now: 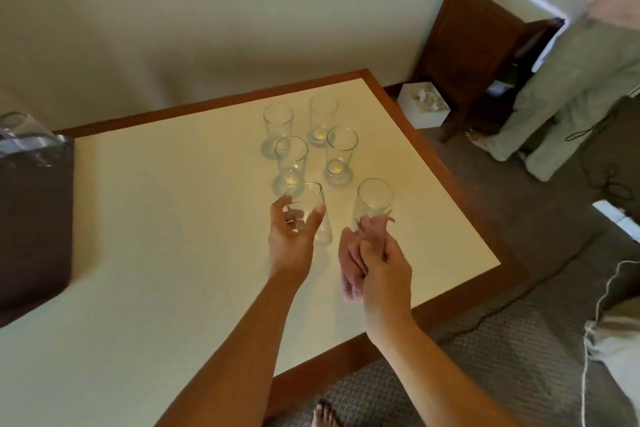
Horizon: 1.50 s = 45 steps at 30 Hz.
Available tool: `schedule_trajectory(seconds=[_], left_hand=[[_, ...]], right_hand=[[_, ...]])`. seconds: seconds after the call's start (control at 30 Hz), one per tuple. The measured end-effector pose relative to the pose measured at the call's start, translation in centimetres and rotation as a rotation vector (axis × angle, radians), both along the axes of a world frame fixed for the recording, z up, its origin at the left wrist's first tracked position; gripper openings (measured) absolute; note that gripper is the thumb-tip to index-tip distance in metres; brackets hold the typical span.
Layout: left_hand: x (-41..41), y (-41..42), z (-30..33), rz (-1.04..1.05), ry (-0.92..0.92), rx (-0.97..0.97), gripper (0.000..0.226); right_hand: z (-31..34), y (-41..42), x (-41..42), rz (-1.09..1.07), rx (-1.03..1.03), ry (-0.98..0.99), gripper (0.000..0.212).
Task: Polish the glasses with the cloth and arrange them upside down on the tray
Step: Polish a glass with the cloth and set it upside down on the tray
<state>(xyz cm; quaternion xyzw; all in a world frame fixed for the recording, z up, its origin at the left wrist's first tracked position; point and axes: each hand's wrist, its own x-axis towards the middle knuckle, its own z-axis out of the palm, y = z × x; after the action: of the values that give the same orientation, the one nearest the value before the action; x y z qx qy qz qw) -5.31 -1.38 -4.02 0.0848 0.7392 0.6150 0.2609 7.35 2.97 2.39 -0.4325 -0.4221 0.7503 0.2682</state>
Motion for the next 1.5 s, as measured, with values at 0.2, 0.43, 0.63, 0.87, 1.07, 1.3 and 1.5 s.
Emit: schedule_trajectory(seconds=[0.2, 0.43, 0.63, 0.87, 1.07, 1.3, 1.5], left_hand=[[2.3, -3.4, 8.4, -0.033, -0.316, 0.414, 0.052], [0.4, -6.8, 15.0, 0.087, -0.222, 0.442, 0.057], [-0.8, -8.1, 19.5, 0.27, -0.086, 0.43, 0.043], [0.3, -8.8, 22.1, 0.165, -0.027, 0.375, 0.069], [1.2, -9.8, 24.5, 0.234, 0.05, 0.309, 0.035], [1.9, -10.0, 26.2, 0.307, 0.023, 0.372, 0.054], [3.7, -10.3, 26.7, 0.144, 0.054, 0.279, 0.039]], right_hand=[[1.8, -1.4, -3.5, 0.435, 0.997, -0.089, 0.055], [8.0, -3.8, -5.9, 0.47, 0.691, 0.259, 0.042], [11.9, -8.6, -4.3, 0.482, 0.588, 0.343, 0.045], [15.8, -6.7, -6.8, 0.35, 0.522, 0.351, 0.042], [16.0, -8.6, -6.0, 0.293, 0.447, 0.453, 0.04], [16.7, -11.8, -3.5, 0.288, 0.605, 0.331, 0.042], [17.8, -8.0, -6.9, 0.171, 0.338, 0.324, 0.035]])
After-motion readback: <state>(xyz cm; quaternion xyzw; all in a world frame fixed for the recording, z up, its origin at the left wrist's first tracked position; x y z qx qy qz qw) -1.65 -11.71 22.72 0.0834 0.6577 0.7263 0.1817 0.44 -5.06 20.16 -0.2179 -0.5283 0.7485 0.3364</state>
